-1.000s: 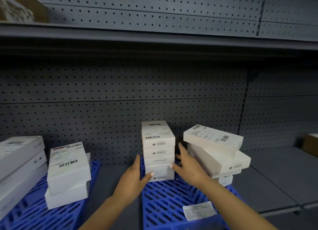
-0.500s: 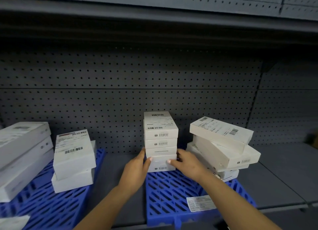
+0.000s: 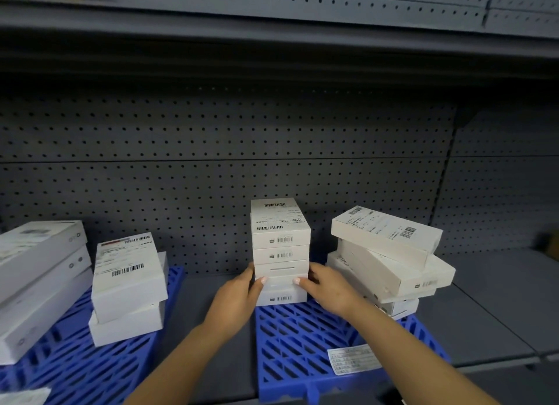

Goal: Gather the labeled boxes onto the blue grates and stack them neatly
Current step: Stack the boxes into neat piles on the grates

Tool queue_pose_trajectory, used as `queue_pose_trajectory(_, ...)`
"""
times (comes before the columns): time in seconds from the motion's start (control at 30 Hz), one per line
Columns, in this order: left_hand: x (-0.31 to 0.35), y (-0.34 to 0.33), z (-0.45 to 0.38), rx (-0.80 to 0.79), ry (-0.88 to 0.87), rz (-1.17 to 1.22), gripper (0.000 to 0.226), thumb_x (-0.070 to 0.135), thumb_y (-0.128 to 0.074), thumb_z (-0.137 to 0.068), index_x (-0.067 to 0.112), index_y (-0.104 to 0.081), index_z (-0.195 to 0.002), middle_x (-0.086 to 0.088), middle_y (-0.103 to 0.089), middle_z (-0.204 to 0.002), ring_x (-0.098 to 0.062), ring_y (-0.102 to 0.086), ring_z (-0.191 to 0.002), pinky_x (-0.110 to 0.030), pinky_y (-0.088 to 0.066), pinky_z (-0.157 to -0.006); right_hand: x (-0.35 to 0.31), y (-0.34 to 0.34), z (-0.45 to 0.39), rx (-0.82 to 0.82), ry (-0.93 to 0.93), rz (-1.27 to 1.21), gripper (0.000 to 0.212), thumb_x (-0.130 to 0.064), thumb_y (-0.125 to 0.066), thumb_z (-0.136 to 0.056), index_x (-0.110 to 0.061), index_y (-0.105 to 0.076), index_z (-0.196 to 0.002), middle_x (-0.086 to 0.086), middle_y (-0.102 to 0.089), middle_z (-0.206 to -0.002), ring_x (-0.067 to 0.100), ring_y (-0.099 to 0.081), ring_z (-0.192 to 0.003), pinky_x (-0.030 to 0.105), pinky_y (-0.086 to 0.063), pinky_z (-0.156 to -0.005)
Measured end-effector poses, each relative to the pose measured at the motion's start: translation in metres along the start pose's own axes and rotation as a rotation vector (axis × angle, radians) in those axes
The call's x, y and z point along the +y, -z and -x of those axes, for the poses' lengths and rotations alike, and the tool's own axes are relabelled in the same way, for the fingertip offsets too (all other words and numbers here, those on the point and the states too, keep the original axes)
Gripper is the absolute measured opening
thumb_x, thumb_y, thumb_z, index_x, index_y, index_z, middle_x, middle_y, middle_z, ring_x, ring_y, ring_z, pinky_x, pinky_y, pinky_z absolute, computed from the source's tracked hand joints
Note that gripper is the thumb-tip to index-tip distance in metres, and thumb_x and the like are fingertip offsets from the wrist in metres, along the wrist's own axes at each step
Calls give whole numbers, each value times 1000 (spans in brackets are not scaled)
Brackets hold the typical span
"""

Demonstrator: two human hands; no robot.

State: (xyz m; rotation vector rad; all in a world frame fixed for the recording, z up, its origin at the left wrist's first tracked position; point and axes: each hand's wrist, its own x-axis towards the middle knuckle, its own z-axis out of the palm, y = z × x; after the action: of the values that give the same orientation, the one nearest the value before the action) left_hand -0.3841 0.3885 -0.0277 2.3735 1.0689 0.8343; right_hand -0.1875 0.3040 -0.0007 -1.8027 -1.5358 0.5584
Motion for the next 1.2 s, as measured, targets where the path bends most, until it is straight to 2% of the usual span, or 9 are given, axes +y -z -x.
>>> queue_pose_trajectory(0.2,-2,0,-1,-7,20,9,44,44,-41,-98,29,-41,-139,9,-63,-122,-8,-61,-101,-27,-52,-78,-3,1,3,-4,-16,53,41,-37,-56,-93,-24,-53,-132,-8,-60,-128,10,-55,-116,25,-44,-96)
queue_pose_trajectory(0.33,-8,-3,7,-48,22,41,52,45,-53,-92,32,-39,-141,12,-60,-126,-5,-59,-106,-21,-50,-80,-1,-1,9,-4,-24,159,40,-35,-60,-90,-23,-56,-128,-7,-62,-124,10,-58,-111,17,-42,-87)
queue_pose_trajectory(0.47,-16,-9,14,-27,35,-17,53,50,-50,-92,34,-39,-142,10,-62,-125,-8,-60,-106,-29,-53,-79,5,-6,11,14,-35,266,33,-36,-59,-91,-19,-62,-119,-1,-67,-114,15,-62,-100,27,-48,-85)
queue_pose_trajectory(0.63,-15,-15,14,32,18,-139,51,52,-45,-93,34,-40,-141,5,-59,-126,-11,-57,-107,-31,-53,-76,6,-8,12,40,-13,335,30,-37,-54,-93,-17,-65,-113,2,-69,-106,19,-62,-95,30,-48,-80)
queue_pose_trajectory(0.8,-16,-16,14,41,60,-51,76,57,-51,-87,30,-17,-150,2,-46,-143,-13,-50,-122,-37,-52,-90,8,-9,14,21,-9,285,31,-39,-56,-92,-21,-63,-116,-2,-69,-107,15,-62,-95,28,-49,-81)
queue_pose_trajectory(0.93,-7,0,4,139,12,21,81,73,-37,-84,32,-13,-150,7,-46,-143,-10,-47,-125,-37,-50,-94,-4,-4,15,73,26,72,48,-50,-53,-90,-38,-44,-136,-16,-63,-120,7,-58,-109,27,-49,-92)
queue_pose_trajectory(1.03,6,18,-8,229,-24,-1,76,69,-37,-87,33,-17,-150,9,-54,-135,-10,-51,-120,-40,-51,-91,-18,2,12,188,57,1,72,-59,-48,-87,-42,-13,-147,-6,-66,-117,11,-61,-105,37,-52,-91)
queue_pose_trajectory(1.1,13,27,-13,262,-25,-25,78,65,-40,-85,30,-13,-150,7,-57,-131,-14,-53,-118,-44,-47,-94,-28,6,12,257,89,21,79,-53,-50,-90,-46,4,-146,5,-68,-110,18,-64,-97,40,-54,-84)
queue_pose_trajectory(1.2,19,34,-11,282,-90,-71,79,63,-41,-84,46,8,-144,5,-62,-124,-19,-57,-111,-46,-47,-92,-41,12,15,296,148,88,83,-40,-52,-94,-53,16,-140,5,-67,-111,18,-64,-93,38,-54,-79)
